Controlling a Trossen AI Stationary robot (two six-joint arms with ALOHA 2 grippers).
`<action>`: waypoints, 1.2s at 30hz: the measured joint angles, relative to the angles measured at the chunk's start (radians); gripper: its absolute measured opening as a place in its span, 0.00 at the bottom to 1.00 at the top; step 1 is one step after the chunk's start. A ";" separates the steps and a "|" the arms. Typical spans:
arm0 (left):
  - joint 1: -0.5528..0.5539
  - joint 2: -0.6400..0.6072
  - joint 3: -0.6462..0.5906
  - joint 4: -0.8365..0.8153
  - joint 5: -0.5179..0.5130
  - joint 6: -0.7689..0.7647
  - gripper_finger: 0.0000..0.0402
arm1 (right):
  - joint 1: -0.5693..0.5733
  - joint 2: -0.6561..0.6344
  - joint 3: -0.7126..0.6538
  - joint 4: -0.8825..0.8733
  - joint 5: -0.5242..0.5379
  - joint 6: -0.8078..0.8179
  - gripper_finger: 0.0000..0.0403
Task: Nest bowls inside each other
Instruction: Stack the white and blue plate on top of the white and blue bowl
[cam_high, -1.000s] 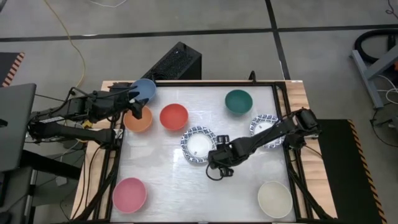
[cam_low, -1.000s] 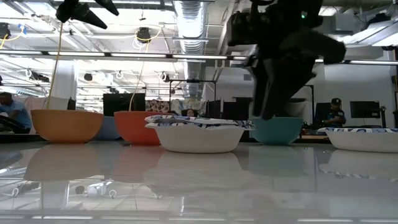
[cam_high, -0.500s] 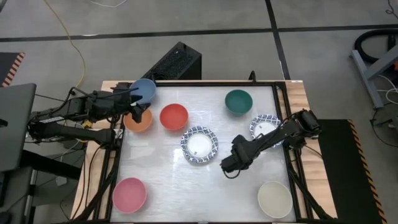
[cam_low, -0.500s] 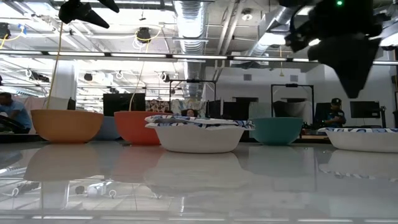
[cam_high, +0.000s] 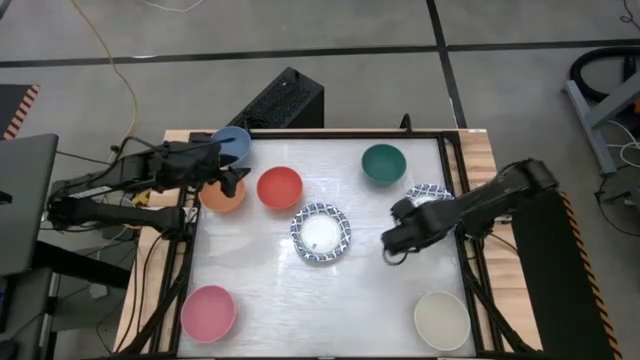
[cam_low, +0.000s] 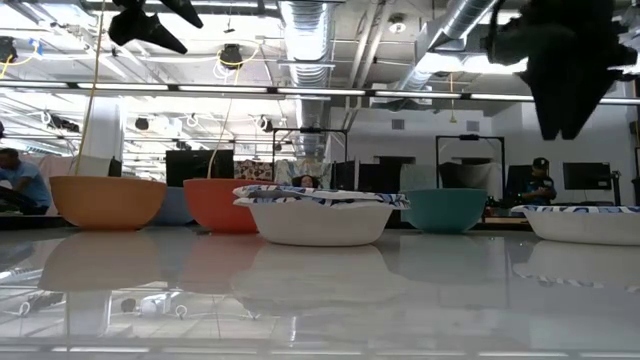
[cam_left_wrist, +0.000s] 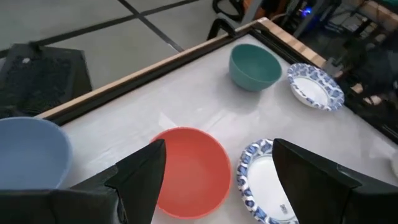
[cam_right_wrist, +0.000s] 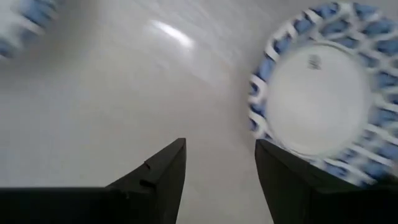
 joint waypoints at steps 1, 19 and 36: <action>0.004 0.007 0.000 0.004 0.016 0.008 0.71 | -0.009 -0.057 -0.036 0.049 0.001 -0.011 0.52; 0.012 0.067 0.000 0.026 0.043 0.016 0.71 | -0.119 -0.162 -0.318 0.313 -0.076 -0.245 0.52; 0.012 0.067 0.000 0.026 0.004 0.032 0.71 | -0.216 0.016 -0.315 0.272 -0.077 -0.367 0.40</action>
